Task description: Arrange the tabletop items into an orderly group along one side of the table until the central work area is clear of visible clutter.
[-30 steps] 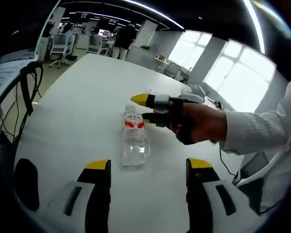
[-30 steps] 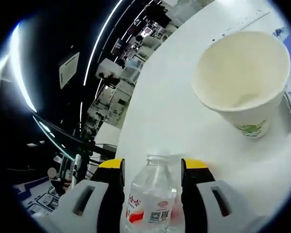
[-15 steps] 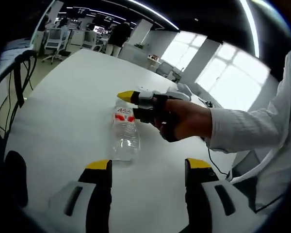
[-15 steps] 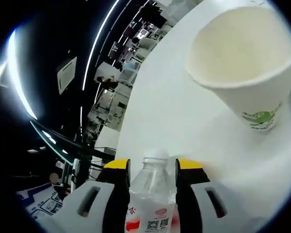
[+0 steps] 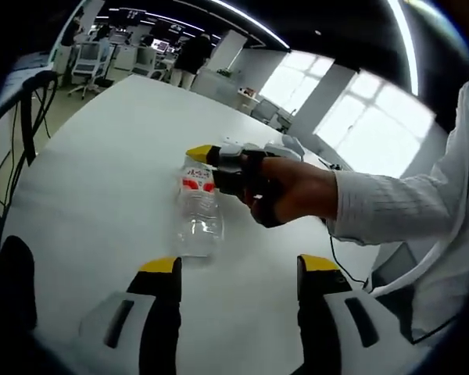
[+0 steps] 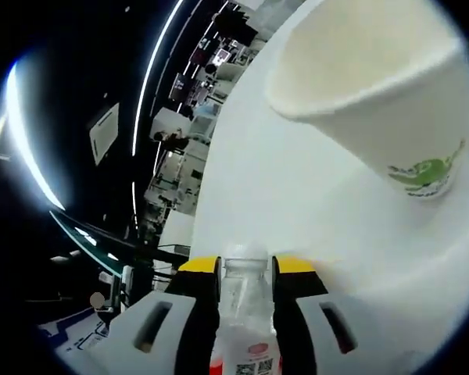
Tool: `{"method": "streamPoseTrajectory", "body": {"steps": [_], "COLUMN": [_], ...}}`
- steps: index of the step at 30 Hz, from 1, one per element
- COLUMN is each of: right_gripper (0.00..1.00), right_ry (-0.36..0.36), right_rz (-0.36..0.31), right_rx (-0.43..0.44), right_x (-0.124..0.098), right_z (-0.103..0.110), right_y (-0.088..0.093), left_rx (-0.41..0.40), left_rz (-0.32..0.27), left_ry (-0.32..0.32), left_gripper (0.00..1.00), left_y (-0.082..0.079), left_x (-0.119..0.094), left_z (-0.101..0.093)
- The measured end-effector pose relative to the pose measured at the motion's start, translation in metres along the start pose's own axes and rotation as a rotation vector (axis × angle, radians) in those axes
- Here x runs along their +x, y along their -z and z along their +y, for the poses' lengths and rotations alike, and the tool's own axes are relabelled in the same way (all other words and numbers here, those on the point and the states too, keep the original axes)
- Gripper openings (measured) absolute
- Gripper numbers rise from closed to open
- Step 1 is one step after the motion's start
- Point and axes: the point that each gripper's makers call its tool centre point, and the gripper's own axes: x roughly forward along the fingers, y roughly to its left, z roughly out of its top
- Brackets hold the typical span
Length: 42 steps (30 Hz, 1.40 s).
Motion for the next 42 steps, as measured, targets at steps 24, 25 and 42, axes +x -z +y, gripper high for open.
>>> {"method": "streamPoseTrajectory", "body": {"steps": [24,25,42], "right_gripper": [0.19,0.19,0.19], "right_ry": [-0.072,-0.083,-0.407], "right_rz": [-0.023,-0.021,0.112], "right_rx": [-0.138,-0.155,-0.559], "right_x": [-0.017,-0.018,-0.055], "right_z": [0.022,0.025,0.101], "right_y": [-0.003,-0.003,0.029], "left_rx": [0.043,0.039,0.058], "left_rz": [-0.052,-0.058,-0.005], "left_ry": [-0.001,0.006,0.206], "left_gripper": [0.56,0.55,0.53], "left_y": [-0.047,-0.050,-0.044], "left_x": [0.044,0.046,0.065], "left_z": [0.038,0.039,0.024]}}
